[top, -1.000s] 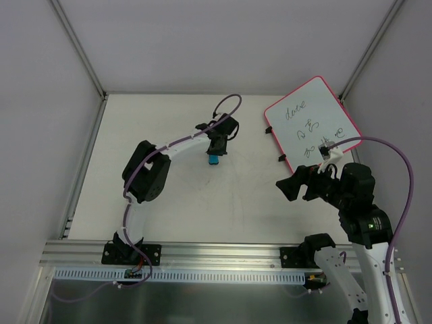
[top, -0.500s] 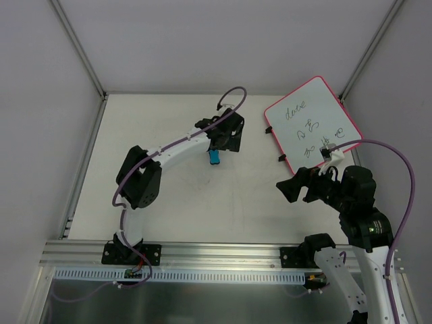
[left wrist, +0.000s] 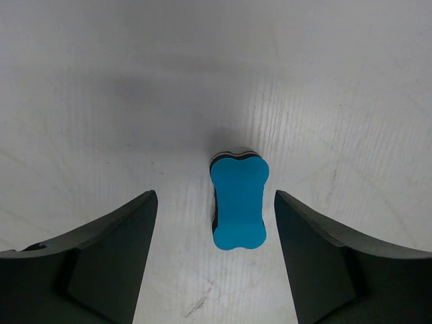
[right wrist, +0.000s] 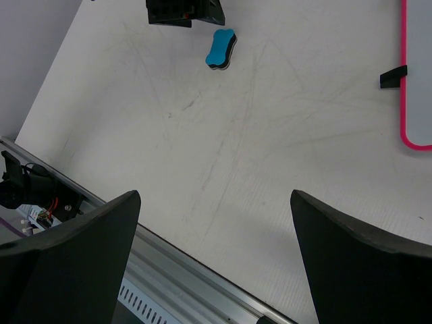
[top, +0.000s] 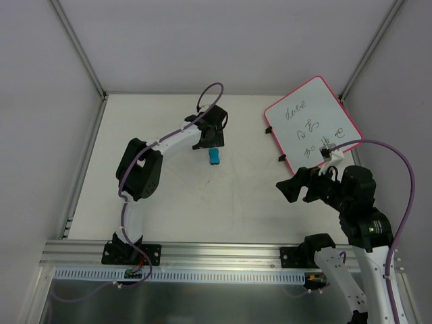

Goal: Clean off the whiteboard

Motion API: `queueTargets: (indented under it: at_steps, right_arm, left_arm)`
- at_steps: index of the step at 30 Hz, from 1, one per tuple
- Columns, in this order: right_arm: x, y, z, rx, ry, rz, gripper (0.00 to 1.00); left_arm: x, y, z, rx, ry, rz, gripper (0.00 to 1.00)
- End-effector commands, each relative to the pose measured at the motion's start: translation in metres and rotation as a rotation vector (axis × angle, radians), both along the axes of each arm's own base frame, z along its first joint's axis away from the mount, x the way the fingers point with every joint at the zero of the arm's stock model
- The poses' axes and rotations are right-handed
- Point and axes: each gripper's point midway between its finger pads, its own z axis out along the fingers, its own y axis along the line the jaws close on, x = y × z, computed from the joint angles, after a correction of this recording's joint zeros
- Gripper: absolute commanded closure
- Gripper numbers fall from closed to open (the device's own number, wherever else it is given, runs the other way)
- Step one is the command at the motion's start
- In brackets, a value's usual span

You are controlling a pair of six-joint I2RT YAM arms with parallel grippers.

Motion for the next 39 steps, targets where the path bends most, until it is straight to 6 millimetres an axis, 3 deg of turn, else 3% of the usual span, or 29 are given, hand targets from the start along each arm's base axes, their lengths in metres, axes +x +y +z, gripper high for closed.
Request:
queueTargets:
  at_steps: [1,7,14,22,26,30,31,33,34,36,39]
  right_arm:
    - [0.003,0.002,0.008,0.019,-0.027,0.002,0.01]
    - [0.001,0.003,0.0,0.02,-0.011,0.006,0.01]
    - [0.0,0.003,-0.003,0.02,-0.005,0.009,0.01]
    - [0.0,0.003,-0.005,0.018,-0.003,0.007,0.01]
    - [0.001,0.003,-0.005,0.013,-0.007,0.007,0.01]
    - [0.005,0.001,-0.003,-0.002,-0.009,-0.002,0.01]
    - [0.009,-0.002,-0.002,-0.012,-0.011,-0.024,0.01]
    - [0.017,-0.011,-0.002,-0.035,-0.012,-0.083,0.01]
    - [0.021,-0.013,-0.002,-0.045,-0.004,-0.101,0.01]
    - [0.026,-0.016,0.004,-0.054,-0.018,-0.12,0.01]
    - [0.044,-0.038,0.003,-0.083,0.013,-0.286,0.01]
  left_arm:
    - [-0.011,-0.013,-0.017,-0.036,0.062,0.005,0.3]
    - [-0.018,-0.017,-0.034,-0.046,0.109,0.009,0.33]
    - [-0.022,-0.016,-0.05,-0.01,0.129,0.008,0.46]
    - [-0.022,-0.012,-0.061,0.027,0.132,0.012,0.54]
    - [-0.022,-0.002,-0.055,0.055,0.112,0.017,0.69]
    - [-0.035,0.035,-0.055,0.094,0.135,0.058,0.75]
    - [-0.031,0.051,-0.045,0.083,0.126,0.089,0.75]
    - [-0.042,0.08,-0.051,0.113,0.154,0.119,0.77]
    - [-0.038,0.099,-0.039,0.106,0.135,0.156,0.77]
    - [-0.049,0.128,-0.044,0.136,0.163,0.177,0.78]
    - [-0.059,0.169,-0.043,0.151,0.182,0.233,0.77]
